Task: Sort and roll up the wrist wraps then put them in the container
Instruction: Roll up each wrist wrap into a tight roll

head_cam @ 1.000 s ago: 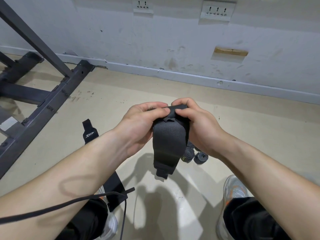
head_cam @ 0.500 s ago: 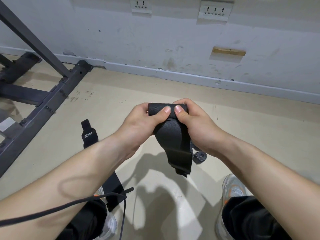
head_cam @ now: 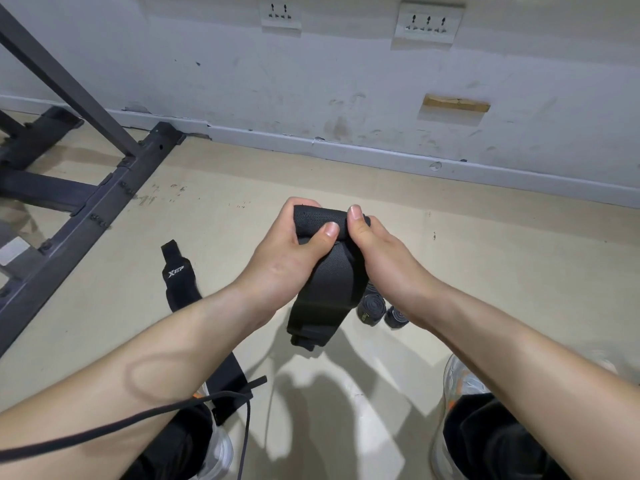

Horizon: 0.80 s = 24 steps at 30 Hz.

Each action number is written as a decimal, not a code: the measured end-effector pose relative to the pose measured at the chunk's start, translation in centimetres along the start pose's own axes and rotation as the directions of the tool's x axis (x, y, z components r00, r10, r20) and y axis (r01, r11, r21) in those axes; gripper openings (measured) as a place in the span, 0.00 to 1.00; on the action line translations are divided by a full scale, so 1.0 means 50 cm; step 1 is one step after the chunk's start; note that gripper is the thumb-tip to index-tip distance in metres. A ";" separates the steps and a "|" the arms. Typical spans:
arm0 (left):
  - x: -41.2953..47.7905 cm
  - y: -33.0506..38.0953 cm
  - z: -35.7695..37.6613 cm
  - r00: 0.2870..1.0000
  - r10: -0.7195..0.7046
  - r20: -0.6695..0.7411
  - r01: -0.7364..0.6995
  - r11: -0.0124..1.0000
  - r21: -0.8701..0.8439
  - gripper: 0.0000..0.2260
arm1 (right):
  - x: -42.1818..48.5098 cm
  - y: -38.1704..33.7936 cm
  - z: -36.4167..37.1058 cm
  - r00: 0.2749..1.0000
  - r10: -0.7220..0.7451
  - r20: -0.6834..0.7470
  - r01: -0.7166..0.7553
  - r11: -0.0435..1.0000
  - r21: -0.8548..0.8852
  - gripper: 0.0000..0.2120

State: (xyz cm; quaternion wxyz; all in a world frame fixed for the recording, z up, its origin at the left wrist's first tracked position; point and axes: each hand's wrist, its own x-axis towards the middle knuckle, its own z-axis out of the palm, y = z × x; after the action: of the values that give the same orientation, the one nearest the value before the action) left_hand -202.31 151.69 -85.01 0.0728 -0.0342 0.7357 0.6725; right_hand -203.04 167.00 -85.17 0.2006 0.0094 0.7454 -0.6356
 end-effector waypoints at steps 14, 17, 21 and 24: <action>0.001 0.011 0.013 0.985 -0.172 -0.013 0.170 0.981 -0.091 0.20 | 0.006 0.007 -0.001 0.991 -0.101 -0.088 0.105 0.994 0.036 0.08; 0.003 0.017 0.014 0.968 -0.250 -0.018 0.244 0.955 -0.170 0.23 | 0.002 0.013 0.004 0.987 -0.135 -0.081 0.136 0.991 0.009 0.04; 0.002 0.011 0.010 0.978 -0.196 -0.076 0.180 0.966 -0.185 0.08 | 0.002 0.003 0.008 0.992 -0.109 -0.062 0.114 0.989 0.090 0.03; 0.004 0.016 0.000 0.989 -0.144 -0.029 0.135 0.967 -0.214 0.04 | 0.011 -0.001 0.005 1.000 -0.008 -0.003 0.008 0.967 0.254 0.05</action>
State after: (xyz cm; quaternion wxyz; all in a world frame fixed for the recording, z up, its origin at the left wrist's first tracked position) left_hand -202.62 151.77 -84.27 0.0996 -0.1082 0.6571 0.7394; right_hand -203.50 166.60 -85.31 0.1943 0.0328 0.6580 -0.7268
